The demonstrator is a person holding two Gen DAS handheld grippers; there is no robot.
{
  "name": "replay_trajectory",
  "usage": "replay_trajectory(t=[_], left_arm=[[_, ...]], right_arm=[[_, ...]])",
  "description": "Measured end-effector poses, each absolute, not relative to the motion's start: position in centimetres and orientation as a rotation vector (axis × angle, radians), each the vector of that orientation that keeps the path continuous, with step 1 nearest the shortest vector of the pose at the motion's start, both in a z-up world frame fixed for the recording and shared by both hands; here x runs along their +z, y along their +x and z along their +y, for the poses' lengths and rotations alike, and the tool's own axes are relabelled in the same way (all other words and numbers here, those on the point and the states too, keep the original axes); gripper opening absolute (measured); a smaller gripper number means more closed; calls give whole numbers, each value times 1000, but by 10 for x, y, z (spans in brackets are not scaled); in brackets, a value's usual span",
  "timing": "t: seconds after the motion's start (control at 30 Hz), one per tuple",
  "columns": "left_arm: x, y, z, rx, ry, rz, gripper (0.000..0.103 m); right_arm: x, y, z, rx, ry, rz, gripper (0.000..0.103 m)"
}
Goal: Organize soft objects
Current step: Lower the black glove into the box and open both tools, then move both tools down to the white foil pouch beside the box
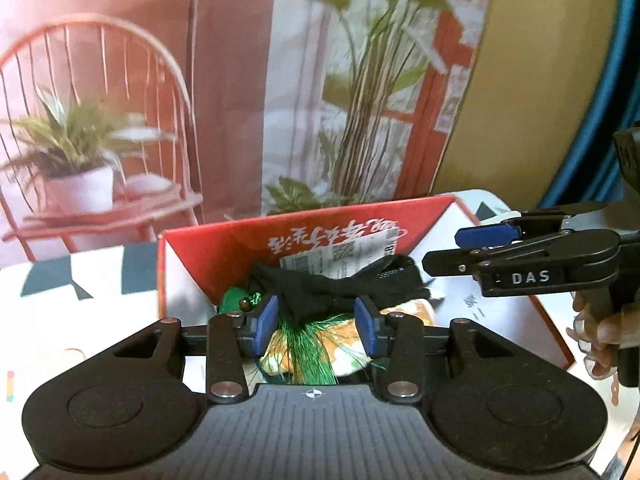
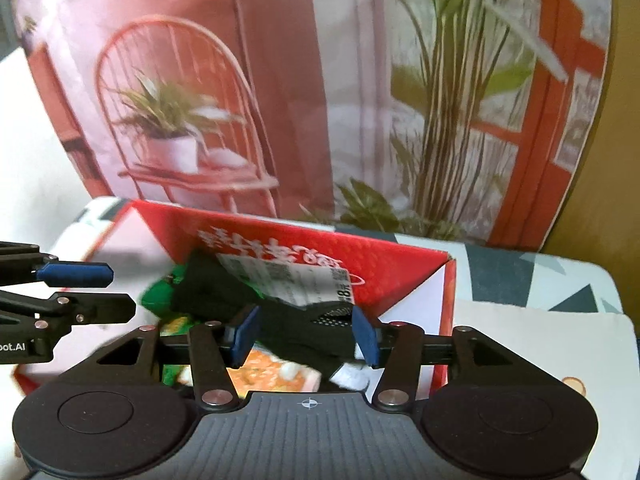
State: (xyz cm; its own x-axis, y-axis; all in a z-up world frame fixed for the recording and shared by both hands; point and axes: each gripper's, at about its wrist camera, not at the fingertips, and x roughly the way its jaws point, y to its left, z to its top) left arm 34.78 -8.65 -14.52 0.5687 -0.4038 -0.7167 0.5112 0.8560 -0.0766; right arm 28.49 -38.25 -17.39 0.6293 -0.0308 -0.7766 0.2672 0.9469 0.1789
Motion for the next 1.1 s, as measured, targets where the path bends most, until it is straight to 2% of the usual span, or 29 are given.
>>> replay_trajectory(t=[0.1,0.17,0.37,0.63,0.87,1.1], left_arm=[[-134,320,-75,-545,150,752,50],[-130,301,-65,-549,136,731,50],[-141,249,-35,-561,54,737,50],[-178,211,-15,-572,-48,817,49],[-206,211,-18,-581,-95,908,49],[-228,211,-20,-563,-83,973,48]], right_arm=[[-157,258,-370,-154,288,814,57],[-147,236,-358,-131,271,760,66],[-138,176,-322,-88,223,655,67],[-155,114,-292,-73,252,621,65],[-191,94,-271,-62,294,741,52],[-223,84,-261,-69,363,829,47]])
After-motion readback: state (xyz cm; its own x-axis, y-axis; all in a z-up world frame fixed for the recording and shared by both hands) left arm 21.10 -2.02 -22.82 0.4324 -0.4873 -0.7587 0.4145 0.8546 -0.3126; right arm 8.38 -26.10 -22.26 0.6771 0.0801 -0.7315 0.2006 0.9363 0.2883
